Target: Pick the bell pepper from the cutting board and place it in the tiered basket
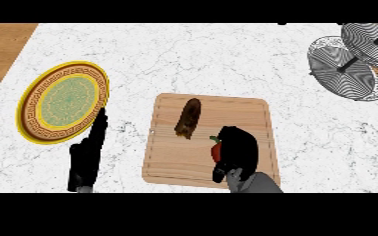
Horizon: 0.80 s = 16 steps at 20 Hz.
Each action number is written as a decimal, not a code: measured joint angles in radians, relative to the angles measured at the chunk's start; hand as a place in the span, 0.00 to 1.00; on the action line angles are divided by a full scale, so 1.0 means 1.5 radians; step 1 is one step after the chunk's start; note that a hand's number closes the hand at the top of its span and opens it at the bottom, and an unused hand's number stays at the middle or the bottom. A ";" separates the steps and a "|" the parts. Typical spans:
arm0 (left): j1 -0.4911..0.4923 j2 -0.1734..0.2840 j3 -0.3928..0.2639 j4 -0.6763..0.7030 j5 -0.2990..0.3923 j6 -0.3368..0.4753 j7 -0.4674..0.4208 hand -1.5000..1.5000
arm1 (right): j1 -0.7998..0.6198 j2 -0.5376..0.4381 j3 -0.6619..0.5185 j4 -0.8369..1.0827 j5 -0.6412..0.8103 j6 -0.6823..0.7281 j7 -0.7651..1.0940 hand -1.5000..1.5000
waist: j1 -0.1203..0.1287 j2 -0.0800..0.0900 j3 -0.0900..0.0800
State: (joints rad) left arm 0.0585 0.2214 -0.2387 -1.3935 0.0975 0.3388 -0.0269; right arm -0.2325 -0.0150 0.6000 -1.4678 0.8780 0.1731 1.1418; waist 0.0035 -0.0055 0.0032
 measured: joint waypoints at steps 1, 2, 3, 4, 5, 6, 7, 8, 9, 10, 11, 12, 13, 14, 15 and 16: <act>0.000 0.000 0.003 0.000 -0.001 -0.003 0.000 0.50 | -0.002 0.000 0.000 0.001 0.000 -0.001 -0.003 1.00 | 0.000 0.000 0.000; -0.002 0.004 0.007 -0.003 0.000 -0.008 0.009 0.50 | -0.008 0.000 -0.005 0.012 0.001 -0.001 -0.011 1.00 | 0.000 0.000 -0.001; -0.006 0.003 0.010 -0.004 -0.001 -0.009 0.019 0.50 | -0.020 -0.001 -0.006 0.022 -0.006 -0.003 -0.014 1.00 | 0.000 0.000 -0.001; -0.005 0.004 0.017 0.006 0.000 -0.017 0.004 0.50 | -0.024 -0.001 -0.006 0.027 -0.002 -0.003 -0.020 1.00 | 0.000 -0.001 -0.001; -0.005 0.004 0.021 0.010 0.002 -0.024 -0.001 0.50 | -0.027 0.000 -0.005 0.039 0.008 -0.004 -0.028 1.00 | 0.000 -0.001 -0.001; -0.004 0.004 0.023 0.008 0.002 -0.026 0.001 0.50 | -0.028 -0.001 -0.002 0.043 0.019 -0.005 -0.037 1.00 | 0.000 -0.002 -0.001; -0.004 0.004 0.024 0.002 0.001 -0.027 0.009 0.50 | -0.032 0.000 -0.005 0.051 0.030 -0.006 -0.045 1.00 | 0.000 -0.003 -0.002; -0.006 -0.001 0.020 0.005 -0.005 -0.023 0.013 0.50 | -0.038 0.001 0.002 0.059 0.040 -0.009 -0.047 1.00 | 0.000 -0.003 -0.002; -0.007 -0.008 0.017 0.005 -0.011 -0.018 0.013 0.50 | -0.042 0.003 0.006 0.066 0.051 -0.012 -0.050 1.00 | 0.000 -0.004 -0.002; 0.000 -0.008 0.017 -0.006 -0.014 -0.016 0.018 0.50 | -0.040 0.001 0.007 0.064 0.062 -0.014 -0.056 1.00 | 0.000 -0.004 -0.002; 0.001 -0.008 0.018 -0.005 -0.015 -0.018 0.019 0.50 | -0.033 0.002 0.016 0.052 0.078 -0.015 -0.054 1.00 | -0.001 -0.004 -0.002; 0.003 -0.007 0.020 -0.007 -0.015 -0.018 0.020 0.50 | -0.032 -0.003 0.002 0.050 0.085 -0.020 -0.053 1.00 | -0.001 -0.003 -0.002; 0.005 -0.006 0.022 -0.009 -0.015 -0.016 0.021 0.50 | -0.026 -0.011 -0.020 0.043 0.088 -0.026 -0.049 1.00 | -0.004 -0.003 -0.001; 0.008 -0.008 0.022 -0.010 -0.016 -0.013 0.021 0.50 | -0.020 -0.021 -0.050 0.040 0.090 -0.034 -0.045 1.00 | -0.009 -0.003 -0.001; 0.013 -0.007 0.024 -0.012 -0.015 -0.012 0.019 0.50 | -0.015 -0.036 -0.088 0.036 0.087 -0.043 -0.041 1.00 | -0.015 -0.003 -0.001; 0.013 -0.004 0.030 -0.014 -0.013 -0.010 0.021 0.50 | -0.011 -0.050 -0.130 0.035 0.085 -0.052 -0.036 1.00 | -0.023 -0.003 0.000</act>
State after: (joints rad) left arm 0.0786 0.2150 -0.1939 -1.4144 0.0778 0.3233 0.0040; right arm -0.2492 -0.0906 0.4056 -1.4152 1.0062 0.0955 1.0882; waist -0.0317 -0.0097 0.0031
